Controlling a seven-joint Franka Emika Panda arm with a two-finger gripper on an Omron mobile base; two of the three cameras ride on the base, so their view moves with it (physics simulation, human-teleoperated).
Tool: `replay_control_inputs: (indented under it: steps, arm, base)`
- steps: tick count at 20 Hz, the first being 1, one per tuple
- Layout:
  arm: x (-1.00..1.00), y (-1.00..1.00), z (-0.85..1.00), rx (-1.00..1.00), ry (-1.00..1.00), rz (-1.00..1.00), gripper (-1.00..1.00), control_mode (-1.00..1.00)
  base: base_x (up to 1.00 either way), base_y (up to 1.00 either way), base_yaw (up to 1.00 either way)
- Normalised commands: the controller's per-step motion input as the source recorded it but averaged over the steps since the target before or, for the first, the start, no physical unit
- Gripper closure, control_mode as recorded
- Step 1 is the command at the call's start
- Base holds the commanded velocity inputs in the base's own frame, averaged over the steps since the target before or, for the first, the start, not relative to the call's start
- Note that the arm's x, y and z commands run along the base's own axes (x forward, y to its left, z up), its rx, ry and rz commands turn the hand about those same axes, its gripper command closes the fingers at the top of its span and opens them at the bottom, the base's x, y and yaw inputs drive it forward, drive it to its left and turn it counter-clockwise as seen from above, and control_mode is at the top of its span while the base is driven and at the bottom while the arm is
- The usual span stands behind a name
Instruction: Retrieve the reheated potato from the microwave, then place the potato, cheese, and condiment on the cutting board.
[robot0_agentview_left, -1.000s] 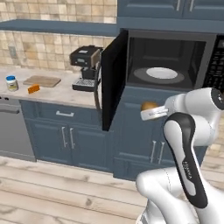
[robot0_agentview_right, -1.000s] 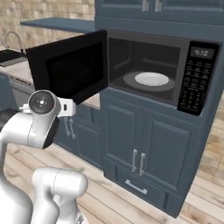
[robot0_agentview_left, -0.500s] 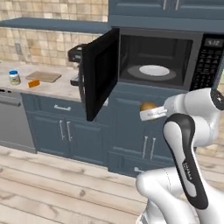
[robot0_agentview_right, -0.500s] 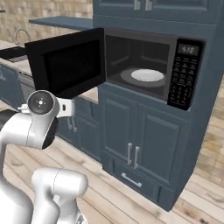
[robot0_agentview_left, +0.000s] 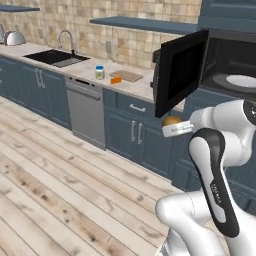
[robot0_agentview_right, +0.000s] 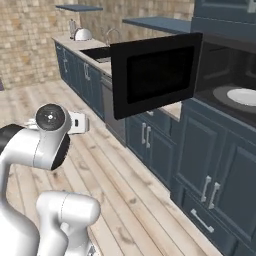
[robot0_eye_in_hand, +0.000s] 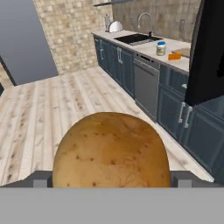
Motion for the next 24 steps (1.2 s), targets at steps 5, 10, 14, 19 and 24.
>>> replay_control_inputs:
  steps: [5,10,14,19,24]
  arm:
    - [0.00,0.00,0.00,0.00,0.00,0.00,1.00,1.00]
    - [0.00,0.00,0.00,0.00,0.00,0.00,1.00,1.00]
    - [0.00,0.00,0.00,0.00,0.00,0.00,1.00,1.00]
    - [0.00,0.00,0.00,0.00,0.00,0.00,1.00,1.00]
    - [0.00,0.00,0.00,0.00,0.00,0.00,1.00,1.00]
  base:
    - [-0.09,0.66,0.13]
    - [0.30,0.79,0.00]
    - [0.53,0.70,-0.02]
    - [0.71,0.47,-0.20]
    - [0.76,0.40,-0.28]
